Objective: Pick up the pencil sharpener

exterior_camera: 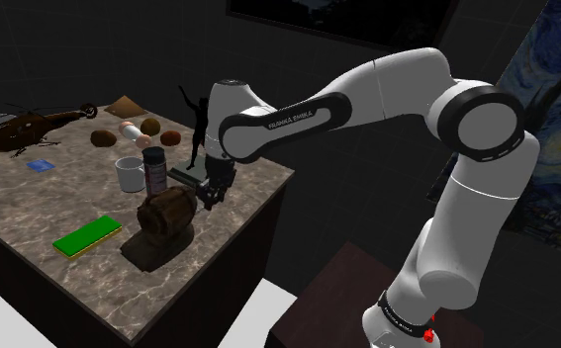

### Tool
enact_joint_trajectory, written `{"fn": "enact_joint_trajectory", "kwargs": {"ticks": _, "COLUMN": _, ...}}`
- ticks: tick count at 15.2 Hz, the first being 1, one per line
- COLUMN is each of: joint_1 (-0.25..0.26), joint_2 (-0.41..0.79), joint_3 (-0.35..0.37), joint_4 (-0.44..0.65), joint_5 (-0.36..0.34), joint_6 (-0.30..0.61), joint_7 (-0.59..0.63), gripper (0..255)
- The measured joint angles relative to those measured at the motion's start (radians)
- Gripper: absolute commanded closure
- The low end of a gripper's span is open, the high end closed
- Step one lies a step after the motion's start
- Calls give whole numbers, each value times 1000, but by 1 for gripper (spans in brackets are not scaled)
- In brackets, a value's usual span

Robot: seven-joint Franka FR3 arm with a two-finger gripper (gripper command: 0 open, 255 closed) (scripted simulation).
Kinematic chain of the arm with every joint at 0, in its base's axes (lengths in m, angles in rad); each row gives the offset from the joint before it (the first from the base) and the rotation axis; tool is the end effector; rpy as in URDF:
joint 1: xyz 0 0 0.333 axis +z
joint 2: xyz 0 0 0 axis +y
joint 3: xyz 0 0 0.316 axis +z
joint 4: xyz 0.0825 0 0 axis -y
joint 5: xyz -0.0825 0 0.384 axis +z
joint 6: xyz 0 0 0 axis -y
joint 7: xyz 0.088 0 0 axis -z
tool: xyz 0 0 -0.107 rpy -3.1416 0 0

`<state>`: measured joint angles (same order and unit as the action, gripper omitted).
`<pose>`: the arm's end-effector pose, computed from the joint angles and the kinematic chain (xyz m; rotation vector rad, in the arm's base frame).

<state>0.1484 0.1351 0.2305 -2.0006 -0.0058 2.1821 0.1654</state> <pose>0.5452 0.2134 0.3984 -3.0848 -0.3312 -0.0639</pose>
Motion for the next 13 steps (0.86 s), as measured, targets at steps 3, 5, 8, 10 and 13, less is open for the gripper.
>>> {"fn": "enact_joint_trajectory", "kwargs": {"ticks": 3, "joint_1": 0, "joint_2": -14, "joint_3": 1, "joint_4": 20, "joint_5": 4, "joint_6": -34, "joint_7": -1, "gripper": 255}}
{"fn": "enact_joint_trajectory", "kwargs": {"ticks": 5, "joint_1": -1, "joint_2": -25, "joint_3": 1, "joint_4": 38, "joint_5": 7, "joint_6": -63, "joint_7": -3, "gripper": 255}}
{"fn": "enact_joint_trajectory", "kwargs": {"ticks": 8, "joint_1": 0, "joint_2": -40, "joint_3": 2, "joint_4": 62, "joint_5": 11, "joint_6": -101, "joint_7": -3, "gripper": 255}}
{"fn": "enact_joint_trajectory", "kwargs": {"ticks": 10, "joint_1": -1, "joint_2": -44, "joint_3": 2, "joint_4": 81, "joint_5": 12, "joint_6": -126, "joint_7": -4, "gripper": 255}}
{"fn": "enact_joint_trajectory", "kwargs": {"ticks": 13, "joint_1": -2, "joint_2": -57, "joint_3": 2, "joint_4": 101, "joint_5": 15, "joint_6": -159, "joint_7": -5, "gripper": 255}}
